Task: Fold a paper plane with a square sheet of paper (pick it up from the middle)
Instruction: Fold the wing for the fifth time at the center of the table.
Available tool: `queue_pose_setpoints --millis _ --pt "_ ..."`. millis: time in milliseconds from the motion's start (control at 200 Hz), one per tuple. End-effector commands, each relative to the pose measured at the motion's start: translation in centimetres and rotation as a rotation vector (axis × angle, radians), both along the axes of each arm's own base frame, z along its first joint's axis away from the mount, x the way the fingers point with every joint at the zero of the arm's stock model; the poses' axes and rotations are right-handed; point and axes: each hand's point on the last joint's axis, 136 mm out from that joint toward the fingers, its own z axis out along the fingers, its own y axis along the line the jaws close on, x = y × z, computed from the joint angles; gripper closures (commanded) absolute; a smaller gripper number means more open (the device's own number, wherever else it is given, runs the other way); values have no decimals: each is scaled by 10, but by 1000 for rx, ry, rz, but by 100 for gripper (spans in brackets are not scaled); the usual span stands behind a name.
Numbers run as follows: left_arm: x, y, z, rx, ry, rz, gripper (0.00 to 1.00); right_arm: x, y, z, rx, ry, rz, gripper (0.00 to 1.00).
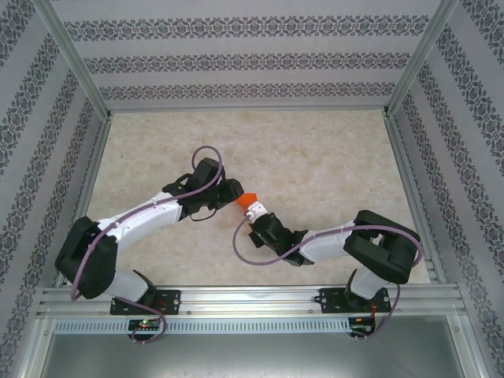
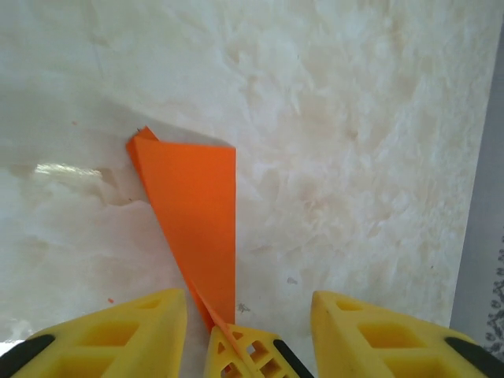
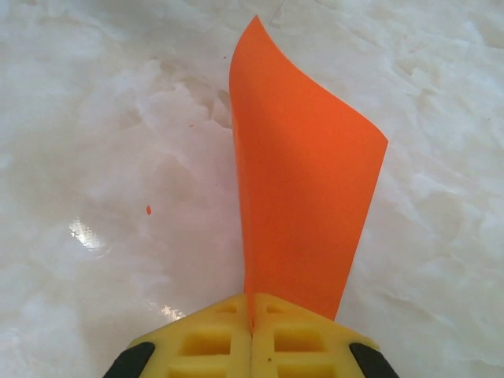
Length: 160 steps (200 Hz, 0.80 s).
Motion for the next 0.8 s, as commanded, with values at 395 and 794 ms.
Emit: queue_pose_setpoints --millis 395,794 --pt "3 -6 -2 -37 -31 -42 51 10 6 15 537 239 -108 100" --pt "4 -46 -21 -118 25 -163 48 18 -6 -9 671 439 -204 100"
